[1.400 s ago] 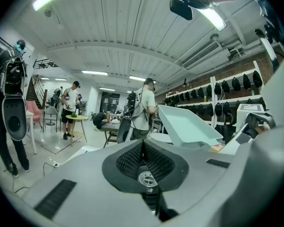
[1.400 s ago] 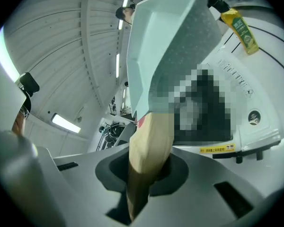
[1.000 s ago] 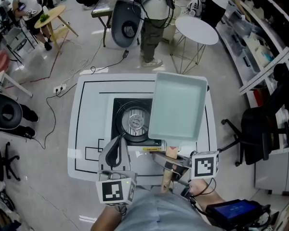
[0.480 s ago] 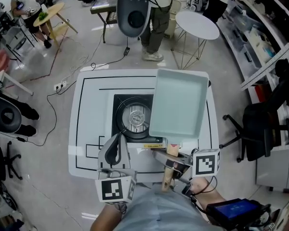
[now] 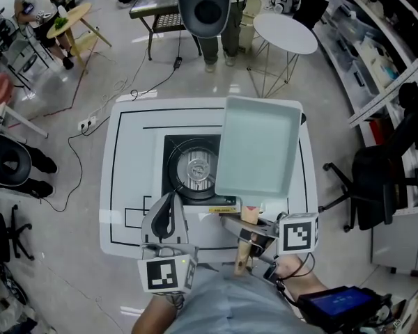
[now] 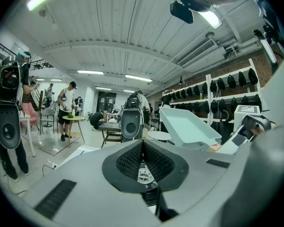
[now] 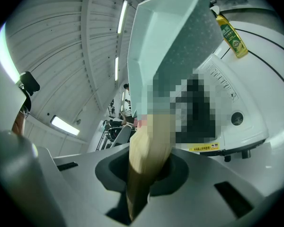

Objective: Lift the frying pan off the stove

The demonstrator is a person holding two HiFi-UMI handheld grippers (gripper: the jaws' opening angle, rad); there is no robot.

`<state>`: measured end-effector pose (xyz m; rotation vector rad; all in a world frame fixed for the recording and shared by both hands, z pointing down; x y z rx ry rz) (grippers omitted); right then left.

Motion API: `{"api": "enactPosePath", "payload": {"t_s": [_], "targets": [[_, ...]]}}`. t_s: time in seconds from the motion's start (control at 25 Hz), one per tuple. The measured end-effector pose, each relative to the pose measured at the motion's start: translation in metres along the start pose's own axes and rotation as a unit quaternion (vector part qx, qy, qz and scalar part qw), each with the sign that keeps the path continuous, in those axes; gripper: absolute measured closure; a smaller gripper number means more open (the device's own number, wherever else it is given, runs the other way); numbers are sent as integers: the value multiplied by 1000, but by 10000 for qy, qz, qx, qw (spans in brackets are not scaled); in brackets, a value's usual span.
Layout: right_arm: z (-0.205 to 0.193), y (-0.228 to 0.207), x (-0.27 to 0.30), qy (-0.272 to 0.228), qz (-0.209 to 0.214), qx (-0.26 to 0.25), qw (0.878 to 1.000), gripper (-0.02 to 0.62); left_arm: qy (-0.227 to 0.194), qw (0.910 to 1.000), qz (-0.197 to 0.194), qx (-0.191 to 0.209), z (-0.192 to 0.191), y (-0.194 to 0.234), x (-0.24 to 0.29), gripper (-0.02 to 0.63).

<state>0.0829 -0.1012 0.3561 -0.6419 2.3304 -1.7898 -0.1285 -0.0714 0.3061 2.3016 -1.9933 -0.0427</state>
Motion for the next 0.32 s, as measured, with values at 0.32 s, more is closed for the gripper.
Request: {"api": "enactPosePath", "payload": {"t_s": [0.32], "targets": [[1,-2,-2,78,-124,-87,9999,523,0,10000,-24,-18,0,-1,1,588]]}}
Point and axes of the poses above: the fingertips, and each gripper's own axes: x forward along the fingers, y to its left, z out of its top, the point moved 10 cm from there along -x, backward along the fingers, and after that the axes turned 8 degrees about -y, right-handed, at the moved point
